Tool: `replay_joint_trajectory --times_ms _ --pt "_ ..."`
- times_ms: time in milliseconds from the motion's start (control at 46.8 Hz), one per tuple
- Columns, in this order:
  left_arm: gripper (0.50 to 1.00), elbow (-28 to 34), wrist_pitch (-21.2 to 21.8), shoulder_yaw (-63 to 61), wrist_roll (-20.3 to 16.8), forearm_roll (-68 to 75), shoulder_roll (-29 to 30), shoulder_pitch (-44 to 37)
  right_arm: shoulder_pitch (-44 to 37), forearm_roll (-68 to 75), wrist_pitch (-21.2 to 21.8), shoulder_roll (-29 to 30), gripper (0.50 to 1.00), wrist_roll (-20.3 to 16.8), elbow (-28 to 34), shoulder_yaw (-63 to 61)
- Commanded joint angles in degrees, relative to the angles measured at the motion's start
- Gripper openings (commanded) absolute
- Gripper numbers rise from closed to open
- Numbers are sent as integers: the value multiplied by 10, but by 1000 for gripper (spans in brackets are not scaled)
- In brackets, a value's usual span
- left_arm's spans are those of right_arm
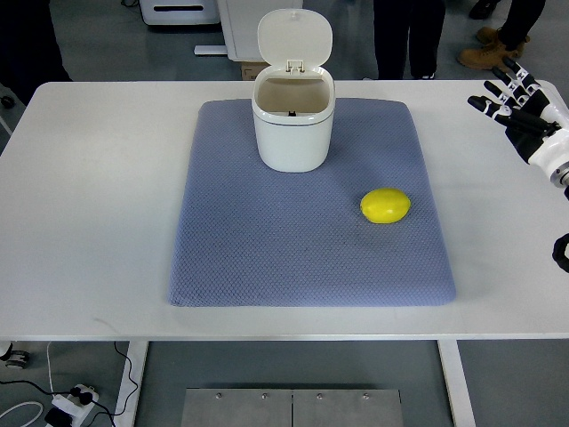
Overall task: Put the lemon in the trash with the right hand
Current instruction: 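Move the right hand inward from its rest position toward the mat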
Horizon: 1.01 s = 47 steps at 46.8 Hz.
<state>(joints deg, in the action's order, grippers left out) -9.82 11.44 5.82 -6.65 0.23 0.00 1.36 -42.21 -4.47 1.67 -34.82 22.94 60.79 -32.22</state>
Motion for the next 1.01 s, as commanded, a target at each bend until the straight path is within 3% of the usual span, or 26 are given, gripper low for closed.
replay_joint_trajectory --times_ms 0,813,984 --pt "1000 1 0 2 3 -5 0 0 -2 0 0 3 1000 0 -1 1" --pt "1000 0 0 0 2 -7 0 -6 -1 -25 9 4 1000 4 13 21" --pt "1000 0 0 -1 2 -7 0 -6 1 -36 9 -27 1000 11 40 43"
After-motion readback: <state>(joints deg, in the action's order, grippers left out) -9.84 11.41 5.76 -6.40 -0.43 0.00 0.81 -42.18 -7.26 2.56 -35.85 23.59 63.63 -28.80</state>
